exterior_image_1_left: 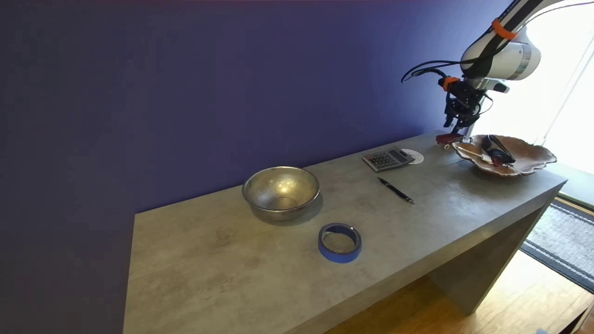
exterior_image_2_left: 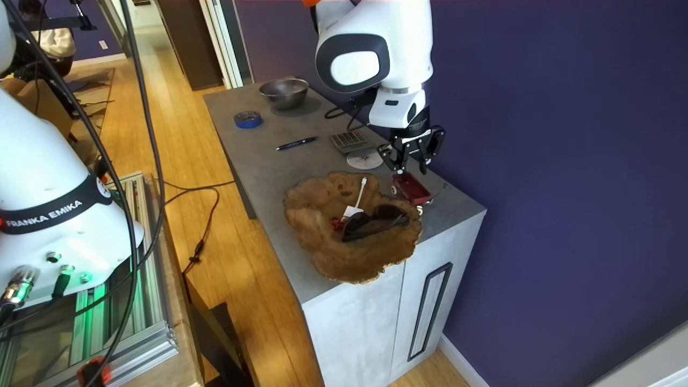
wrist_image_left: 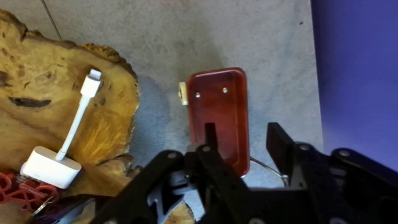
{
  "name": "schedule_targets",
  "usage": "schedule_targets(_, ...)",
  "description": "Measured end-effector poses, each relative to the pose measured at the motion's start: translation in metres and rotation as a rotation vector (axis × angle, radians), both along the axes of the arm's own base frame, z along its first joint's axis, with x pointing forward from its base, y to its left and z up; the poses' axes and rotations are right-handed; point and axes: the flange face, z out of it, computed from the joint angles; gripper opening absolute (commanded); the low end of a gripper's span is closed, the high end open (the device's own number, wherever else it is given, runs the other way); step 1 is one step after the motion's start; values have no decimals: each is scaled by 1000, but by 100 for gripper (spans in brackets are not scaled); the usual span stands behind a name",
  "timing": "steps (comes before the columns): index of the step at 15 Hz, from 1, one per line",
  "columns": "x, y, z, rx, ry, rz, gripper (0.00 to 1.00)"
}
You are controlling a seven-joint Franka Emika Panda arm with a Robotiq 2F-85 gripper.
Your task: Pick up the red trolley, tilt the red trolley so the white lightning digital av adapter falls into the brown bowl, put the red trolley on the top right side of the table
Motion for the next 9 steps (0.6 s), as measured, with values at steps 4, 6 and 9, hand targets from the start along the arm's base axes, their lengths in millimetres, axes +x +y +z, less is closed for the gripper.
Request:
schedule_targets(4,4,7,39,5,-58,33,100)
schedule_targets(6,-5,20,59,40,-20,129,100)
schedule_targets(9,-38,33,77,83,51,283,100)
